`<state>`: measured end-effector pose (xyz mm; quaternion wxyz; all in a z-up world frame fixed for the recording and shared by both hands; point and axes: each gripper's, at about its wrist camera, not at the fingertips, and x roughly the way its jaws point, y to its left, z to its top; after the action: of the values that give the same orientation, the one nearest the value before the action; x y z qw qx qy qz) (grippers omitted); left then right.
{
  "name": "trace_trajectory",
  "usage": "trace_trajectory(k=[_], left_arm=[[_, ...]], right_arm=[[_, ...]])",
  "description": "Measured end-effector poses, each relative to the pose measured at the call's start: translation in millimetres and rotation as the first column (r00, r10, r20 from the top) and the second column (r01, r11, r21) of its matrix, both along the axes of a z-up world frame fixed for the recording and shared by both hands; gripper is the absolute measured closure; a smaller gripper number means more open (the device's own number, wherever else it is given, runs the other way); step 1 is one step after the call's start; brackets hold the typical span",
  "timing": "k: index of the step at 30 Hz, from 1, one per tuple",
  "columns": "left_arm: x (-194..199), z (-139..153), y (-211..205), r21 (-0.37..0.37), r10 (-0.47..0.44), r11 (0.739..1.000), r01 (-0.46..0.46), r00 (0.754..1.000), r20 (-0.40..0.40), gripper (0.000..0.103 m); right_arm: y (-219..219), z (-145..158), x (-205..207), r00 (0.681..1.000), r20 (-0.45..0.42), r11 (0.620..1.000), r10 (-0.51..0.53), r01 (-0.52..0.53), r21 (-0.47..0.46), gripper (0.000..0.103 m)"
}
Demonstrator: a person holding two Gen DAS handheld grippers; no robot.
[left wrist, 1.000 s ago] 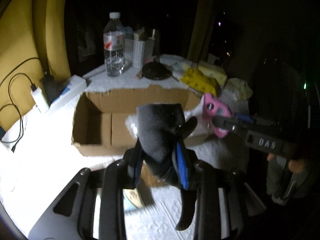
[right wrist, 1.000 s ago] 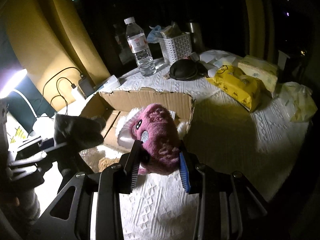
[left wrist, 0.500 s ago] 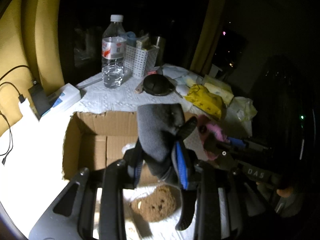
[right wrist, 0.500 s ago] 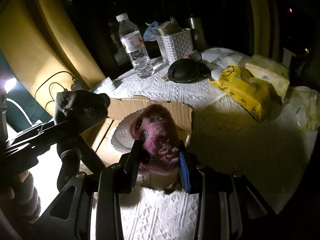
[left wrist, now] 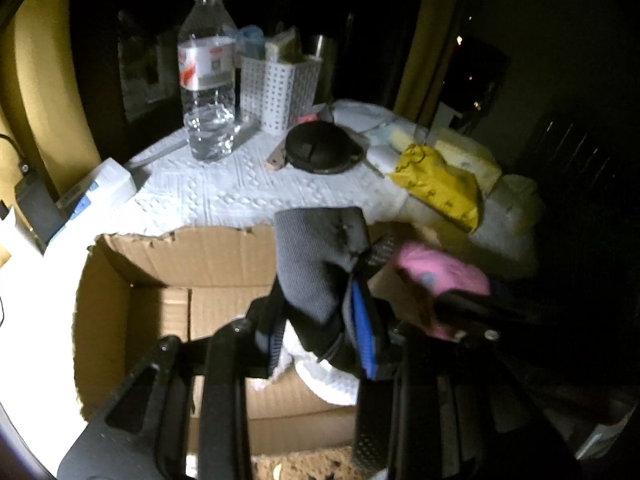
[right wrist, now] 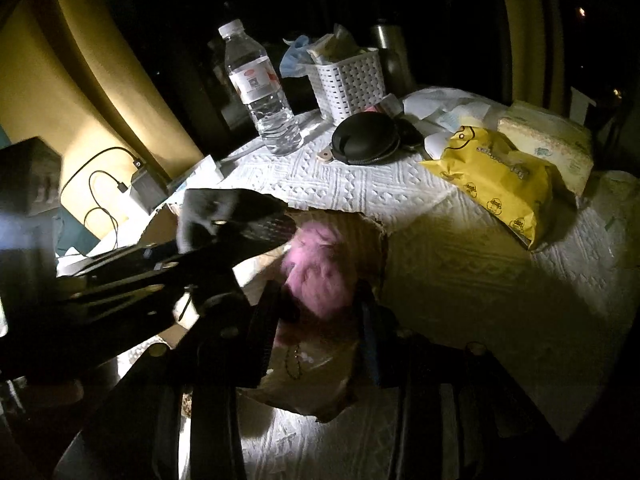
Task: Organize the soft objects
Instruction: 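Carry the pink plush and gray sock into the box and open both grippers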
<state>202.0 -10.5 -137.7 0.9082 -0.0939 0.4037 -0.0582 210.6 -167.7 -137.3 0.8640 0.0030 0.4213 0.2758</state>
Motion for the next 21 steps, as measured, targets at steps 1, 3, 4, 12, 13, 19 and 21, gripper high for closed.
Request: trace_trajectory(k=[1,3,4,12,13,19,21], left_arm=[[1.7,-2.5,-0.6,0.001,0.001,1.000,-0.001,1.000,-0.008,0.071],[4.5,-7.1,-3.3,0.001,-0.004,1.000,0.004,1.000,-0.022,0.070],[5.9,-9.2,-5.2,0.011,-0.006,1.000,0.007,1.000,-0.028,0.070],[16.1,-27.3,-21.2,0.081,-0.024,0.996,0.029,0.998,-0.064,0.069],[16.5,-27.9,-21.8,0.082,-0.024,0.996,0.030,0.997,-0.070,0.069],[8.3,-7.5,-19.8,0.076,-0.022,0.997,0.024,0.999,-0.030,0.045],[4.3,-0.8,-19.6,0.078,-0.023,0.997,0.024,1.000,-0.017,0.041]], right_arm=[[-1.2,0.6,-1.0,1.000,0.003,1.000,0.001,-0.001,0.002,0.058],[-4.0,1.5,-2.9,1.000,0.013,1.000,0.004,-0.004,0.015,0.056],[-6.7,1.7,-3.9,1.000,0.023,1.000,0.001,-0.002,0.022,0.055],[-23.0,-5.3,-2.0,0.999,-0.001,0.999,-0.045,0.045,0.025,0.055],[-24.2,-5.7,-2.5,0.999,-0.004,0.999,-0.048,0.048,0.023,0.055],[-26.3,-5.9,-7.3,0.998,-0.010,0.998,-0.055,0.056,0.015,0.055],[-25.7,-2.9,-10.1,0.998,-0.004,0.998,-0.056,0.056,0.017,0.055]])
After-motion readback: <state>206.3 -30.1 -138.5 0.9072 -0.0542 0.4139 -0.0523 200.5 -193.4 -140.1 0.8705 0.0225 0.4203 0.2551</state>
